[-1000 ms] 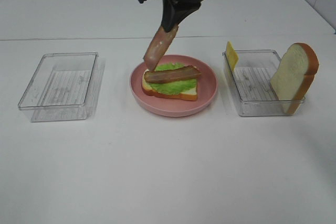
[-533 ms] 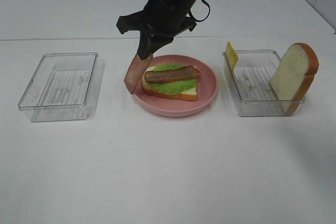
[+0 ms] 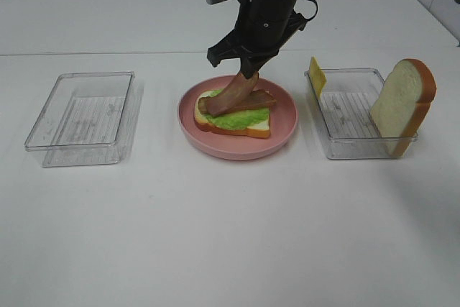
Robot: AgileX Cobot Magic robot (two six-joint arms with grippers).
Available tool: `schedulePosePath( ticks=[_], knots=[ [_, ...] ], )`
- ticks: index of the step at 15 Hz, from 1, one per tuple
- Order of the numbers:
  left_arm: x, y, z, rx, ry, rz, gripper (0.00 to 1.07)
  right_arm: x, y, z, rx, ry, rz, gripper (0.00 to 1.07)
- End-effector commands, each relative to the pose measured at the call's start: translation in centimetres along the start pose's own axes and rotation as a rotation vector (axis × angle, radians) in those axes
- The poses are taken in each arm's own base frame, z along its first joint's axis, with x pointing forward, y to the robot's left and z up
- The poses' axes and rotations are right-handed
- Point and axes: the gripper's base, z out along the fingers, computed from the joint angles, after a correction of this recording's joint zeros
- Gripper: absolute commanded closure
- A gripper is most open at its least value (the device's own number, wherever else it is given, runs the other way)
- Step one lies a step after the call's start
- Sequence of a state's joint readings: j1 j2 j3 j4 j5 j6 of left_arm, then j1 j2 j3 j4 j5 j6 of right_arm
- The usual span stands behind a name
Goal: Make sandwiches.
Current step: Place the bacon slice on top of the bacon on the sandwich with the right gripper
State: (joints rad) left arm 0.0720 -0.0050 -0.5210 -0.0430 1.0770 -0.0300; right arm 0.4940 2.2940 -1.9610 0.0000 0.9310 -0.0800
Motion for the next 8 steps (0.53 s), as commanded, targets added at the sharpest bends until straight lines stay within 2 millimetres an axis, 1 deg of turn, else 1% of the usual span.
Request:
schedulePosePath(
  ticks=[1, 2, 3, 4, 5, 6, 7, 8],
  knots=[
    [0.1, -0.1, -0.2, 0.012, -0.017, 0.000, 0.16, 0.4, 0.0, 1.9, -0.003, 0.045, 0.017, 1.07],
    [0.1, -0.1, -0.2, 0.012, -0.017, 0.000, 0.16, 0.5, 0.0, 2.1, -0.003, 0.050, 0.028, 1.07],
    [0.1, -0.1, -0.2, 0.012, -0.017, 0.000, 0.16, 0.6, -0.1, 2.5, 0.009, 0.060, 0.034, 1.05],
    [0.1, -0.1, -0.2, 0.012, -0.017, 0.000, 0.16, 0.6, -0.2, 2.6, 0.019, 0.062, 0.027, 0.90],
    [0.1, -0.1, -0.2, 0.012, -0.017, 0.000, 0.16, 0.6, -0.4, 2.6, 0.035, 0.060, 0.017, 0.44],
    [0.1, -0.1, -0.2, 0.012, -0.017, 0.000, 0.16, 0.6, -0.5, 2.4, 0.049, 0.061, 0.008, 0.18],
    [0.1, -0.1, -0.2, 0.012, -0.017, 0.000, 0.16, 0.6, -0.6, 2.2, 0.057, 0.063, 0.004, 0.09],
    [0.1, -0.1, -0.2, 0.012, -0.017, 0.000, 0.16, 0.5, -0.7, 1.0, 0.077, 0.086, -0.012, 0.08]
  ],
)
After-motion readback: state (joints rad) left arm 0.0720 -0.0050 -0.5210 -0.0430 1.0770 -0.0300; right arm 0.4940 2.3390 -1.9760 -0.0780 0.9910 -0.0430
